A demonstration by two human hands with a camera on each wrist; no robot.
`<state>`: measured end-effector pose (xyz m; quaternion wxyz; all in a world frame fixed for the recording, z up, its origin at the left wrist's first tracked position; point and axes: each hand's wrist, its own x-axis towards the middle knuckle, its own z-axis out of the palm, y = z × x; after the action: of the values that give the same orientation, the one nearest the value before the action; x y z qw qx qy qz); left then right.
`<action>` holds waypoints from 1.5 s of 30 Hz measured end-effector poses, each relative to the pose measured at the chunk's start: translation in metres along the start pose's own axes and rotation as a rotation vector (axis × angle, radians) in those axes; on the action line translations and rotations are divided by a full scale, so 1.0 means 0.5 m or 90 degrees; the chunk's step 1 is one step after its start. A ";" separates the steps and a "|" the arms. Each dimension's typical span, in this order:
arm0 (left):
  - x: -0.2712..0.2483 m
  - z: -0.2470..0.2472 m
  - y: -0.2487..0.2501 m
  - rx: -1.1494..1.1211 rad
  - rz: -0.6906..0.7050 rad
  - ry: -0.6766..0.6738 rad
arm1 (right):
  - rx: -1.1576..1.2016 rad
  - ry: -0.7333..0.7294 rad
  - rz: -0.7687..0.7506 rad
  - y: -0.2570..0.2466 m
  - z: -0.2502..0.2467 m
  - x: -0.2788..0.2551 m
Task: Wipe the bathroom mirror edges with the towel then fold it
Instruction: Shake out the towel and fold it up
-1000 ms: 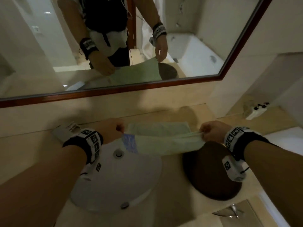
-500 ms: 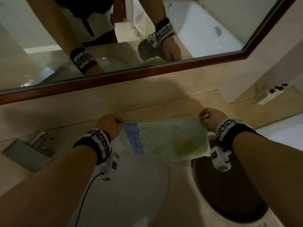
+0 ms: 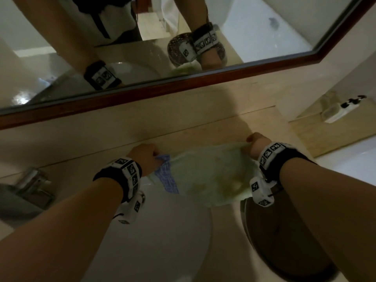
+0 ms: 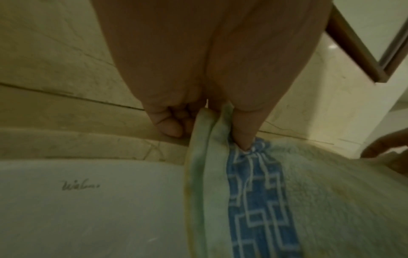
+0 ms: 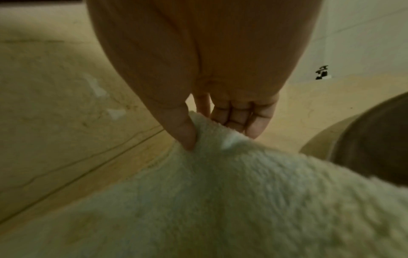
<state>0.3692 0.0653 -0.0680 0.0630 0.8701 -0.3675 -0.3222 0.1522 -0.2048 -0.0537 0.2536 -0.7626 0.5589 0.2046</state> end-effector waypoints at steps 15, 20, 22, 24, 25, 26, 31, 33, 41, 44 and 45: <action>-0.129 -0.169 0.073 -0.046 -0.027 0.038 | 0.428 -0.015 -0.101 0.048 -0.150 -0.111; -0.198 -0.195 0.140 -0.250 -0.120 0.025 | 0.418 -0.002 -0.149 0.070 -0.222 -0.147; -0.224 -0.200 0.179 -0.338 -0.159 0.002 | 0.410 0.007 -0.170 0.076 -0.255 -0.176; -0.245 -0.205 0.225 -0.443 -0.193 0.022 | 0.390 0.019 -0.201 0.073 -0.285 -0.207; -0.251 -0.207 0.249 -0.496 -0.207 0.038 | 0.390 0.022 -0.216 0.069 -0.296 -0.219; -0.258 -0.208 0.277 -0.546 -0.214 0.044 | 0.392 0.021 -0.236 0.062 -0.305 -0.236; -0.277 -0.205 0.422 -0.711 -0.154 0.024 | 0.309 0.055 -0.378 0.016 -0.319 -0.316; -0.283 -0.202 0.471 -0.752 -0.114 0.021 | 0.288 0.064 -0.437 0.000 -0.311 -0.345; -0.345 -0.206 0.562 -0.992 0.002 0.024 | 0.186 0.093 -0.529 0.035 -0.326 -0.382; -0.353 -0.211 0.565 -0.960 0.022 -0.011 | 0.140 0.121 -0.543 0.054 -0.331 -0.388; -0.353 -0.214 0.566 -0.929 0.031 -0.019 | 0.136 0.146 -0.546 0.061 -0.336 -0.389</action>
<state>0.1723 -0.0323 0.2047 0.6291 0.5938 -0.0793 -0.4953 0.0712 -0.1700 0.1894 0.3295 -0.9122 0.2349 -0.0634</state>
